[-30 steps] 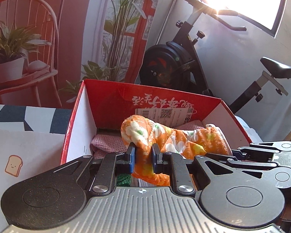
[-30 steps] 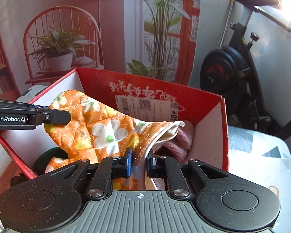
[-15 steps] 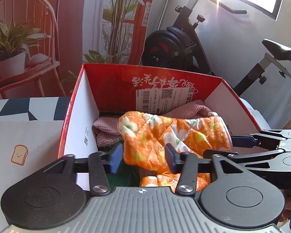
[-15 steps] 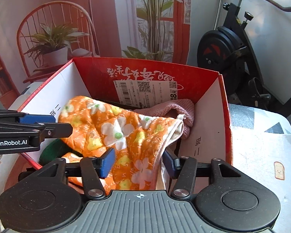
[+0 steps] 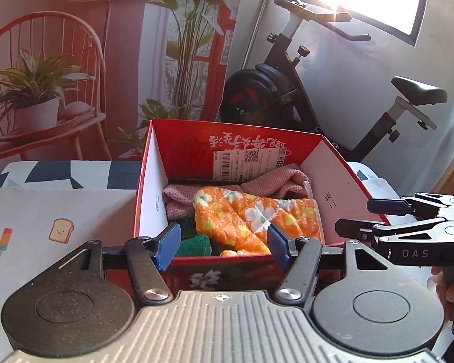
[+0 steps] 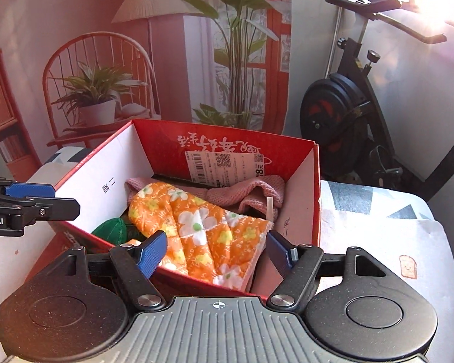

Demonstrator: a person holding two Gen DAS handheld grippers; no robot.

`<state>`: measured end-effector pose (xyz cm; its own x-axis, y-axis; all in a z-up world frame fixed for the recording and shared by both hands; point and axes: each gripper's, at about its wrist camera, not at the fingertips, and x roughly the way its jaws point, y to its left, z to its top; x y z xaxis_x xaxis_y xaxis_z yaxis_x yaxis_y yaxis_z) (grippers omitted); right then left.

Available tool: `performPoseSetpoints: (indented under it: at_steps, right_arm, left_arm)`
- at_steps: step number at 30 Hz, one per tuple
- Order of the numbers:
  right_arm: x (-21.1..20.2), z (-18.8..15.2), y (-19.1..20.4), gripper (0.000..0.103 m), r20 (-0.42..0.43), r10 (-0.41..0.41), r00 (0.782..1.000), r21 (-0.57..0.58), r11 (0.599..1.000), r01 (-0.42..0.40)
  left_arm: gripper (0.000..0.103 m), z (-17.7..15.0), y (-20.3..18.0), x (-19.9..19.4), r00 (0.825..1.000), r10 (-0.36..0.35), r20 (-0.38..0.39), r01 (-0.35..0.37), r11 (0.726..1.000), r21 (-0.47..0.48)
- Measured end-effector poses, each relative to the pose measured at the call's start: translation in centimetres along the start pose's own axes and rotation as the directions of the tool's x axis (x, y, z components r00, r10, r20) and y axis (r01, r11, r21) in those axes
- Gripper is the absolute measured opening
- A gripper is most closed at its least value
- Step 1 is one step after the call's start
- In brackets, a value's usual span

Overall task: Organize soft objects
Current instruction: 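Move both grippers to the cream knitted towel and grasp it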

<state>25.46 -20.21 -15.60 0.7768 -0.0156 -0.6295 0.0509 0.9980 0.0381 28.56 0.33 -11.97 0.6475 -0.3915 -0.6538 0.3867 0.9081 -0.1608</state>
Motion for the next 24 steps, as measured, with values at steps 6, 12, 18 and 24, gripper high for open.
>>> performPoseSetpoints:
  at_steps: [6,12,18,24]
  right_arm:
    - [-3.2,-3.4,0.4,0.069,0.040,0.033,0.999,0.027,0.999,-0.034]
    - [-4.9,-7.5,1.4,0.068,0.045,0.064,0.997,0.017,0.998,-0.065]
    - [-5.5,-12.0,1.3,0.068,0.011,0.064,0.998,0.075,0.995,-0.065]
    - [-4.7,-15.6,0.1,0.068,-0.075,0.024,0.997,0.111,0.994,-0.016]
  left_arm:
    - [0.066,-3.5,0.9,-2.9,1.000,-0.012,-0.023,0.012,1.000,-0.013]
    - [0.066,-7.8,1.2,-4.1,0.998,-0.018,-0.067,0.014,0.999,-0.049]
    - [0.065,-11.4,1.8,-4.1,0.995,-0.019,-0.102,0.006,0.991,-0.131]
    - [0.065,-13.6,2.3,-3.4,0.993,-0.013,-0.121,-0.005,0.989,-0.148]
